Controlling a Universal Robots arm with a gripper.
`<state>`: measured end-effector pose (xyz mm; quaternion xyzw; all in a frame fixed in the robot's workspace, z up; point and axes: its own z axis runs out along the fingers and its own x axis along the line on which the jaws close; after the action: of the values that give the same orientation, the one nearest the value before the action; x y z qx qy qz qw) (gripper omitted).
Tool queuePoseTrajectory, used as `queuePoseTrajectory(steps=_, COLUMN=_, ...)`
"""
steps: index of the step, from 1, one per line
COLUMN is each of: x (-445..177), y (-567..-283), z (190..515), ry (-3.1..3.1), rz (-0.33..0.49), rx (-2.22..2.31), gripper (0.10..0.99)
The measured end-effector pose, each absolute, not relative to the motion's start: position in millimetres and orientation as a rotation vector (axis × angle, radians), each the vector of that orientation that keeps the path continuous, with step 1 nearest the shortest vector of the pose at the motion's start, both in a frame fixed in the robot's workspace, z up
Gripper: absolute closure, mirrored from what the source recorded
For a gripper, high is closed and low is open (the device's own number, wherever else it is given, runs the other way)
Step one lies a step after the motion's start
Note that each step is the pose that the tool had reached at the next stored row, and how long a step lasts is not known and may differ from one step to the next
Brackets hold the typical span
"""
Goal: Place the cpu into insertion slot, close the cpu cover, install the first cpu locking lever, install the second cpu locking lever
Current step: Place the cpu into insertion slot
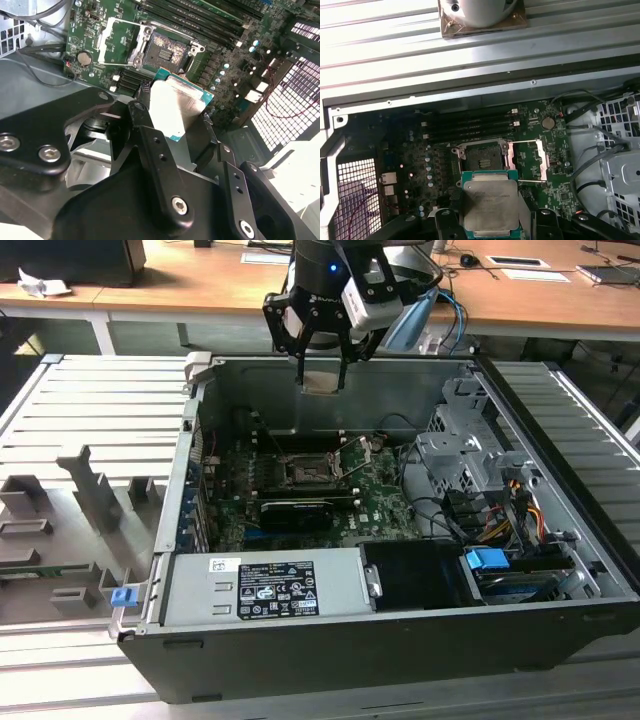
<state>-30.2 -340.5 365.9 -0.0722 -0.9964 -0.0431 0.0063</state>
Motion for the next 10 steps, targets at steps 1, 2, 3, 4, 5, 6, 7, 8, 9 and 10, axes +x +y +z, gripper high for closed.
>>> queuePoseTrajectory(steps=1, x=-30.2, y=-340.5, z=365.9, ry=-3.118, rz=-0.134, rx=-0.226, gripper=0.561)
queuePoseTrajectory(steps=2, x=-30.2, y=-340.5, z=365.9, ry=-3.118, rz=-0.134, rx=-0.226, gripper=0.561)
queuePoseTrajectory(steps=3, x=-30.2, y=-340.5, z=365.9, ry=-3.118, rz=-0.134, rx=-0.228, gripper=0.561)
queuePoseTrajectory(steps=4, x=-30.2, y=-340.5, z=365.9, ry=-3.118, rz=-0.134, rx=-0.23, gripper=0.561)
queuePoseTrajectory(steps=5, x=-30.2, y=-340.5, z=365.8, ry=-3.118, rz=-0.135, rx=-0.232, gripper=0.561)
queuePoseTrajectory(steps=6, x=-30.2, y=-340.5, z=365.8, ry=-3.117, rz=-0.135, rx=-0.237, gripper=0.561)
queuePoseTrajectory(steps=7, x=-30.2, y=-340.5, z=365.8, ry=-3.117, rz=-0.135, rx=-0.24, gripper=0.561)
queuePoseTrajectory(steps=8, x=-30.2, y=-340.5, z=365.8, ry=-3.117, rz=-0.135, rx=-0.245, gripper=0.561)
queuePoseTrajectory(steps=9, x=-30.2, y=-340.5, z=365.8, ry=-3.117, rz=-0.135, rx=-0.248, gripper=0.561)
queuePoseTrajectory(steps=10, x=-30.2, y=-340.5, z=365.8, ry=-3.117, rz=-0.135, rx=-0.25, gripper=0.561)
